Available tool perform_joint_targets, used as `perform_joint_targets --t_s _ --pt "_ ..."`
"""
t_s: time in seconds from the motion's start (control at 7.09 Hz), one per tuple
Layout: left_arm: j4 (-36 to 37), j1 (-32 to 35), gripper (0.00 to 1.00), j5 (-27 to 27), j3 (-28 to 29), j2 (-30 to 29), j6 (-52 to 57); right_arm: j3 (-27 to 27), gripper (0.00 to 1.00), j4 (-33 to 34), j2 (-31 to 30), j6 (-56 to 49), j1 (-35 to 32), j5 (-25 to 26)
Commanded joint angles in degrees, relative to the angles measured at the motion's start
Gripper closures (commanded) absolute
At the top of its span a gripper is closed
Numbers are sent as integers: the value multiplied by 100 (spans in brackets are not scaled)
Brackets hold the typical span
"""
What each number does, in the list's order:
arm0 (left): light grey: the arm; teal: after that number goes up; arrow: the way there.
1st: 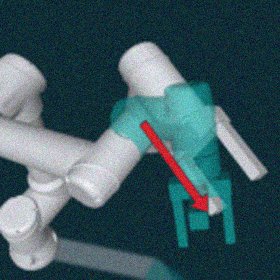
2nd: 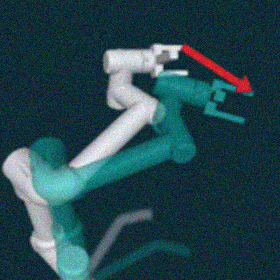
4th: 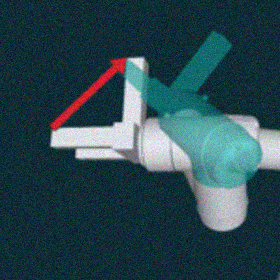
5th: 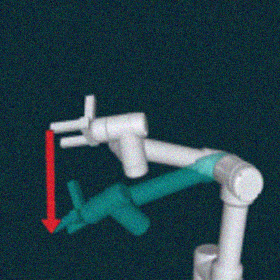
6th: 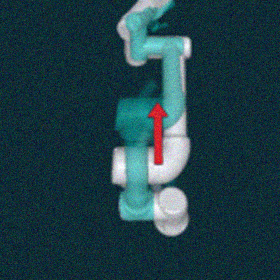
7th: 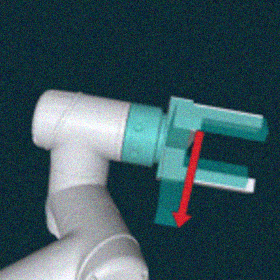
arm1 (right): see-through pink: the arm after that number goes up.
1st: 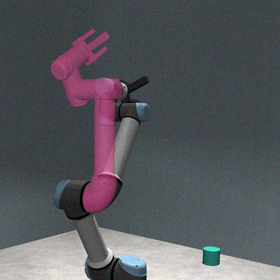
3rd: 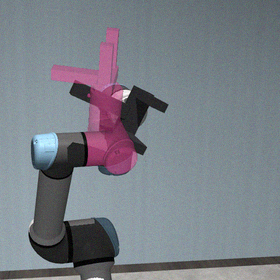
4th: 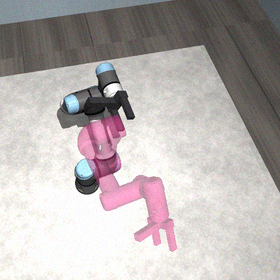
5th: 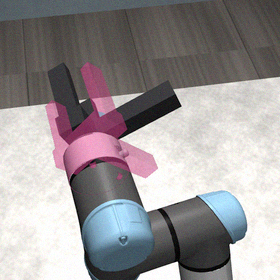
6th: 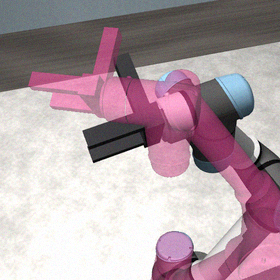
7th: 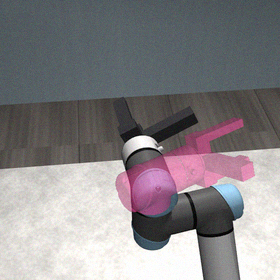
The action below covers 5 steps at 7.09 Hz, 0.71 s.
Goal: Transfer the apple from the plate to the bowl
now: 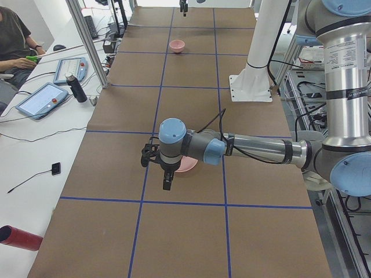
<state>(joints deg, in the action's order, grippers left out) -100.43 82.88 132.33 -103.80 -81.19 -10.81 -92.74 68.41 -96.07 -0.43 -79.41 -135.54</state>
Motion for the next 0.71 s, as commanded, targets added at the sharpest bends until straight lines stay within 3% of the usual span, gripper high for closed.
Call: perform_joint_targets --t_s 0.0,0.56 --pt "-107 -9 2 4 -8 6 -17 54 0 -161 0 16 22 2" --pt "-161 -9 2 -5 88 33 -9 45 1 -161 271 77 188 -77"
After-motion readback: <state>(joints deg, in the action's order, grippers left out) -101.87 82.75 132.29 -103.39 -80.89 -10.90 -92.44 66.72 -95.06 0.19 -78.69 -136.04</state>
